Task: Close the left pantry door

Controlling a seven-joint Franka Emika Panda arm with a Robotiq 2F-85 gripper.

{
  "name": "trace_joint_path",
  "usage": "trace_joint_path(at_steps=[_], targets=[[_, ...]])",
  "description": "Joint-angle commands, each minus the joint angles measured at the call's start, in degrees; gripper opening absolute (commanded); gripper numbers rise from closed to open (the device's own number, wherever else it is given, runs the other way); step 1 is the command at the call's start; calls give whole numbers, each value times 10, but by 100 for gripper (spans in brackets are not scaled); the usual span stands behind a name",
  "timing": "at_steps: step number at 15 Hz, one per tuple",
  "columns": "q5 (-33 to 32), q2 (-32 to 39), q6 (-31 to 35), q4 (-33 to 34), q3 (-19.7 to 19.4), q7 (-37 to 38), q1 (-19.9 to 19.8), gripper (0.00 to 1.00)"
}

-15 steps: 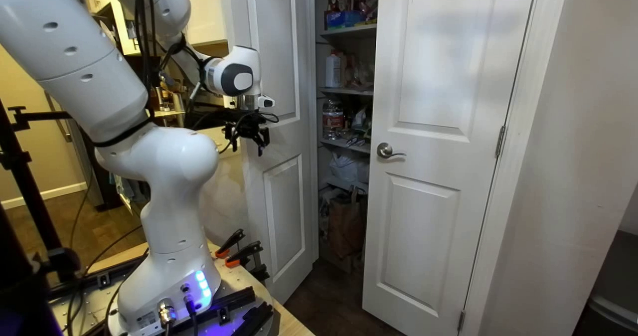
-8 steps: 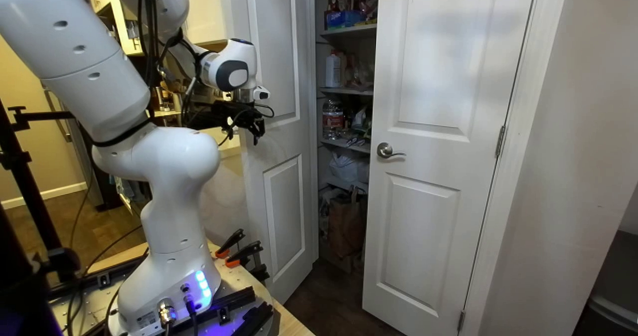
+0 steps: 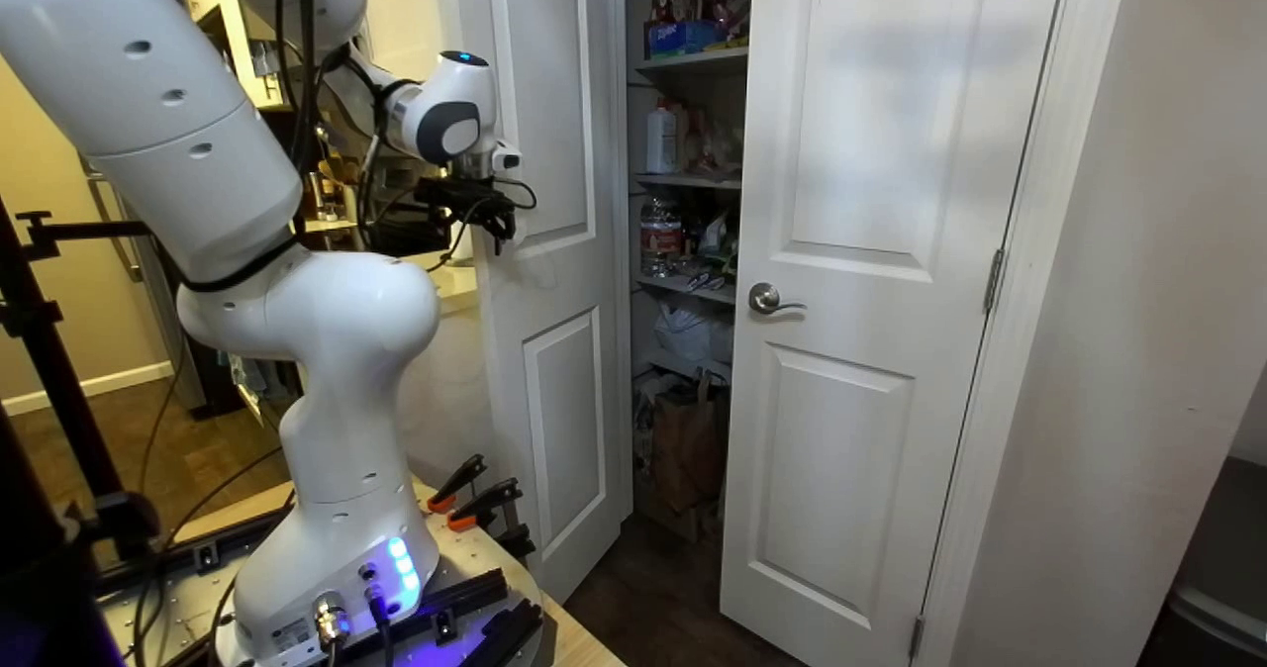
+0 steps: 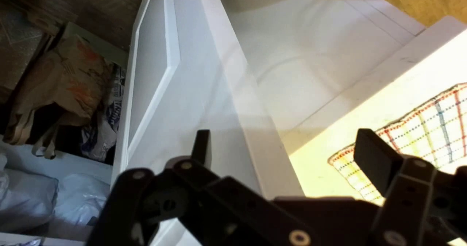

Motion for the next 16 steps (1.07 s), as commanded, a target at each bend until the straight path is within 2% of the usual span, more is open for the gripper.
trace_joint_path(at_steps=[1,4,8,11,16], targets=[[7,3,39,9,1,-24,9,100],[-5,-1,81,7,8,-15,8,100],[-55,4,141,1,25,18,-13,100],[-98,-3,139,-4,33,47,-36,100],[-176,-32,132,-19,67,131,-94,100]])
